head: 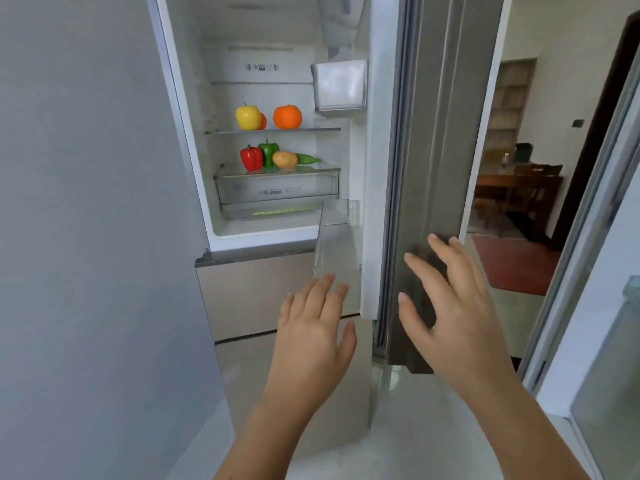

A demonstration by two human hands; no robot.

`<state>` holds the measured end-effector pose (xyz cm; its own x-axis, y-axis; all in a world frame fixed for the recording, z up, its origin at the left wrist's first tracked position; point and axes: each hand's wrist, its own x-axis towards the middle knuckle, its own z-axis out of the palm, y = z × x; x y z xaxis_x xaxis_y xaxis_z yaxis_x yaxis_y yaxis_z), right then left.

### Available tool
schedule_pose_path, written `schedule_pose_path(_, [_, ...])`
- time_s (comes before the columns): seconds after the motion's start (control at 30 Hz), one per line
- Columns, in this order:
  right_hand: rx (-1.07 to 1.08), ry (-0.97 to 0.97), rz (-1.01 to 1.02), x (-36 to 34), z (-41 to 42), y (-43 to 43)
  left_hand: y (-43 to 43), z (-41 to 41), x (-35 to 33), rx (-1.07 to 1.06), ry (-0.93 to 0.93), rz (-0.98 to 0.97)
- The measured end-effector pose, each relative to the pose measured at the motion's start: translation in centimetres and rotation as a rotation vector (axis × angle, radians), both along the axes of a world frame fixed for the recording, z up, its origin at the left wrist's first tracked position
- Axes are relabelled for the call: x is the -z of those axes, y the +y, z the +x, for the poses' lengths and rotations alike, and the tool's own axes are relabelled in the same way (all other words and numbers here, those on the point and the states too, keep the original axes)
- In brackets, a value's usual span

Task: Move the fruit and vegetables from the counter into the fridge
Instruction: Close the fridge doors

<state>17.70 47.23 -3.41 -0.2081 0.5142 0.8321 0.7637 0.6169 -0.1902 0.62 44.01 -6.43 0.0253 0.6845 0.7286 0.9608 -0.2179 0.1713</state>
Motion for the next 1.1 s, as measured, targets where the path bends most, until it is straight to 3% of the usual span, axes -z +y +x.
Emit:
schedule_pose_path(0.53, [-0.219, -0.110, -0.062, 0.7, -13.4, 1.6, -4.4, -11.4, 0.1, -0.225, -0.037, 0.057])
schedule_pose_path(1.1, [-0.315, -0.217, 0.023, 2.0, -30.5, 10.4, -0.3, -25.1, 2.3, -0.370, -0.045, 0.018])
